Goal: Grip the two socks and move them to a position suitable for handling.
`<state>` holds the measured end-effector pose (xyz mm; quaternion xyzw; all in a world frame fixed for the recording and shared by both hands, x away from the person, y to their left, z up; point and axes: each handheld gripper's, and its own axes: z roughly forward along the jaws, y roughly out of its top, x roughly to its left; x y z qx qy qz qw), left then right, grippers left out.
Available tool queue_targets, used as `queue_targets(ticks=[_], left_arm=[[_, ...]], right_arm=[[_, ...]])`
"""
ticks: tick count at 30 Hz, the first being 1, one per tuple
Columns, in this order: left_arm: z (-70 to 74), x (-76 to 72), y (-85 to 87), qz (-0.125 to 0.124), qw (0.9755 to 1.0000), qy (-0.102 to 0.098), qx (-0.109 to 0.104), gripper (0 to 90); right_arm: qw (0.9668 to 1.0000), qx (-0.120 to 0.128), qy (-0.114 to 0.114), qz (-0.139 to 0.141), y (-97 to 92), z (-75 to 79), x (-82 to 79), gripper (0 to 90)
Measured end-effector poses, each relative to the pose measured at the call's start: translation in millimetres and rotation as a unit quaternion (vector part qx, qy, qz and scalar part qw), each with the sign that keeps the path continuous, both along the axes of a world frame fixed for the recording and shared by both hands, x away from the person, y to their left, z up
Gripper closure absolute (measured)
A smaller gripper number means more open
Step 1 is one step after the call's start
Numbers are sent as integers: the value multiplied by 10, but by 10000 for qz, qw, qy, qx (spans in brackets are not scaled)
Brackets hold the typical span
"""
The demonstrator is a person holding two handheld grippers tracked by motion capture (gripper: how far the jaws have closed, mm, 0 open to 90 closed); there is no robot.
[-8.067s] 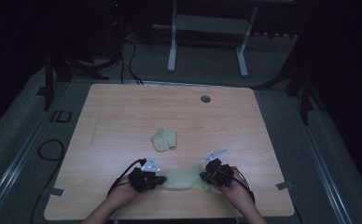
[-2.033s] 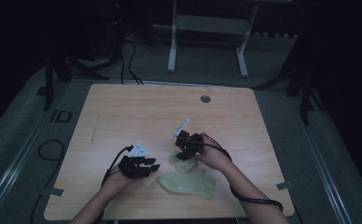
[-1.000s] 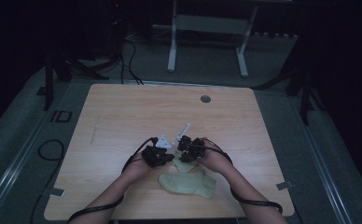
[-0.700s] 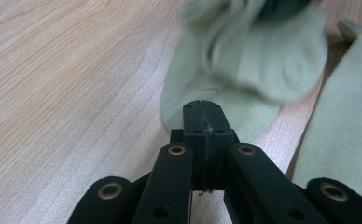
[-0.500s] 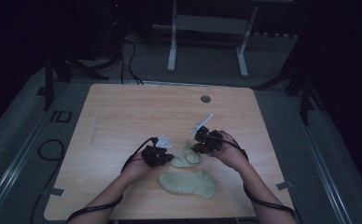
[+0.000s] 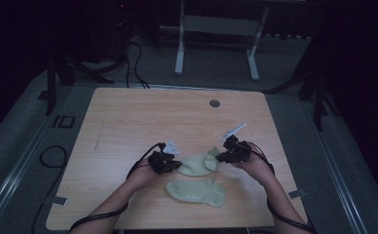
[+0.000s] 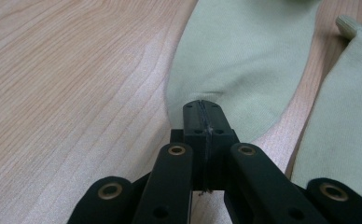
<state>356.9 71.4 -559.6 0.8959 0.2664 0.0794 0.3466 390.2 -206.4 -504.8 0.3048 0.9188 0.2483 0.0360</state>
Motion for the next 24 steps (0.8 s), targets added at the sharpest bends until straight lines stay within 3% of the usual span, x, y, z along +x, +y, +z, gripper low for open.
queue_targets(ticks=[8,13,15,18,20,24], left_arm=[[8,11,-4,-40,10000,27,38,897],[33,16,-20,-38,9999,39,142,881],[64,16,1,46,9999,46,86,764],[176,9,64,185,9998,-96,-30,683],[259,-11,67,267,9993,-191,-203,682],[366,-43,-45,104,9992,-268,-284,685]], right_arm=[[9996,-43,132,-226,-207,-125,4,813],[9980,-175,102,-591,-351,-106,45,795],[9976,-201,38,-662,-375,-56,53,796],[9972,-125,-64,-737,-395,34,57,764],[9970,-37,-129,-764,-378,82,52,752],[9978,15,-244,-621,-240,124,19,735]])
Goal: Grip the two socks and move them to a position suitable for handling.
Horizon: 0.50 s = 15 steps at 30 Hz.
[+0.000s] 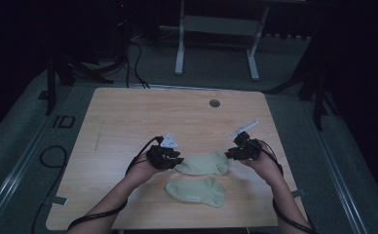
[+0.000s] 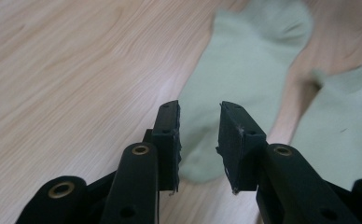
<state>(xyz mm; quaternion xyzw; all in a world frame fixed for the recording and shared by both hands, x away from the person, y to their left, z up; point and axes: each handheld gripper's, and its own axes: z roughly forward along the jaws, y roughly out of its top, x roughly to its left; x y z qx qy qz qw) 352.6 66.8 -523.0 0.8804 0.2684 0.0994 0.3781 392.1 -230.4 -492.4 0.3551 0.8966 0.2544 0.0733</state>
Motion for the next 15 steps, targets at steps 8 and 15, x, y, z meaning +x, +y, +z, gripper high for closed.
queue_targets(ticks=[8,15], left_arm=[[-178,59,-217,-89,9985,255,467,859],[-307,109,-112,79,9978,346,568,889]], right_arm=[[9992,-130,1,383,297,-73,-50,882],[9986,-330,211,343,321,-325,-32,886]])
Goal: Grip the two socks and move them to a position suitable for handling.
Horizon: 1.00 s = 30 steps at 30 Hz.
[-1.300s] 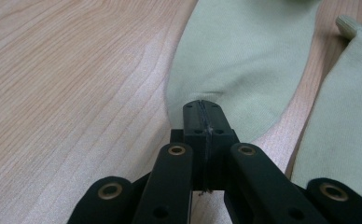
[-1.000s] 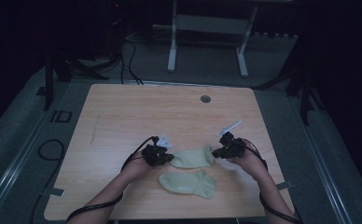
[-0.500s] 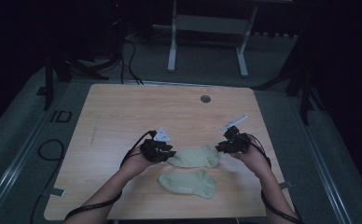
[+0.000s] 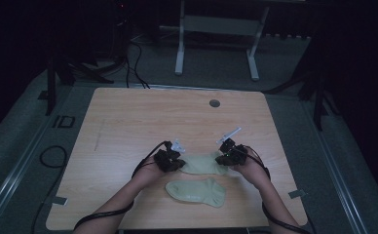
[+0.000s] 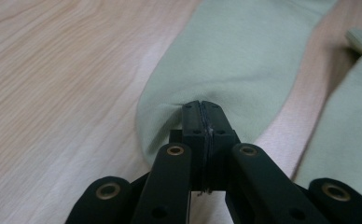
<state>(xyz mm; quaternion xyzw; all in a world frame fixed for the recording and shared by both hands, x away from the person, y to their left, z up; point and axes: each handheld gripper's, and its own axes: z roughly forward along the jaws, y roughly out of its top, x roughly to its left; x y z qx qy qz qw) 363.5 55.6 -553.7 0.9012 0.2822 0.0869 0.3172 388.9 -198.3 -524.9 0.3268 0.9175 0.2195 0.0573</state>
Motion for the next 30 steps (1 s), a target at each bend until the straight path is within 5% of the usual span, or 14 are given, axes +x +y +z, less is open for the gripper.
queue_targets(ticks=[3,13,28,30], left_arm=[[3,36,35,69,10000,7,13,888],[-4,164,135,343,9994,-69,18,889],[3,165,157,323,9994,69,-78,887],[30,142,166,339,9991,110,-219,860]], right_arm=[[9999,-147,17,-16,19,-79,14,872],[9996,-51,-42,-281,71,-114,173,872],[9994,37,99,-342,87,-97,242,829],[9994,78,86,-315,89,-69,235,787]])
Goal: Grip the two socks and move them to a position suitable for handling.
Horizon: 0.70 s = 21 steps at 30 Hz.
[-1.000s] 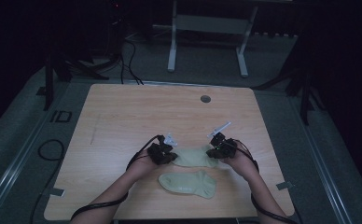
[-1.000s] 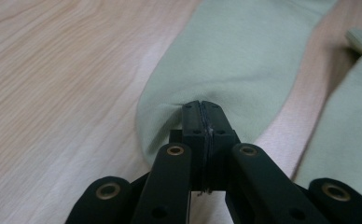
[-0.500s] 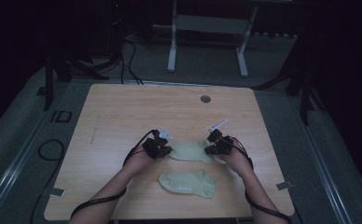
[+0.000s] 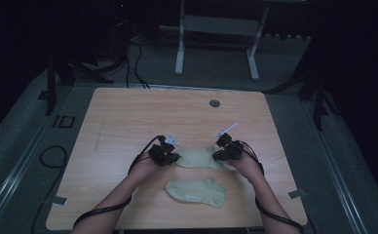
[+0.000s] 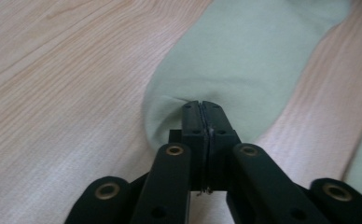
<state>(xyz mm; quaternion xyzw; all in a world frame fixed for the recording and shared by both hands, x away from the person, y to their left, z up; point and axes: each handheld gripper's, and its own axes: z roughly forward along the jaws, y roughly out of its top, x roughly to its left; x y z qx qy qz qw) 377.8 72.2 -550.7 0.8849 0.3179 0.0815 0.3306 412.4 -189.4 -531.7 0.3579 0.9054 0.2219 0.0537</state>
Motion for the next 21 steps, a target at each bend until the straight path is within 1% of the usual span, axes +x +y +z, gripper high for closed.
queue_targets(ticks=[1,3,4,6,7,8,9,12,14,15,18,20,21], left_arm=[[18,-15,0,-11,10000,12,-45,832],[64,-51,-1,-78,9999,-1,-66,739],[88,-69,-1,-104,9999,7,-82,721],[135,-110,-1,-143,9999,-3,-93,651],[155,-132,-3,-163,9998,10,-77,642],[174,-157,-2,-195,9998,2,-47,611],[179,-166,0,-198,9998,6,-59,601],[211,-234,30,-186,9997,87,-148,588],[224,-289,55,-260,9995,102,-118,579],[232,-321,66,-273,9995,93,-115,562],[252,-408,103,-301,9993,127,-157,561],[263,-466,118,-293,9994,119,-131,560],[268,-492,126,-312,9993,159,-164,559]], right_arm=[[10000,19,-21,6,2,23,-8,751],[10000,40,-73,24,13,68,-27,702],[10000,62,-65,38,19,89,-38,667],[9999,70,-97,77,30,126,-61,640],[9999,78,-105,99,36,145,-77,622],[9998,87,-107,137,41,159,-92,602],[9997,79,-109,191,47,174,-110,592],[9996,88,-135,240,54,198,-152,564],[9995,112,-133,279,57,217,-202,556],[9993,103,-125,329,58,222,-229,552],[9990,71,-153,423,52,244,-313,548],[9989,106,-180,430,37,267,-367,546],[9988,113,-171,443,29,280,-392,546]])
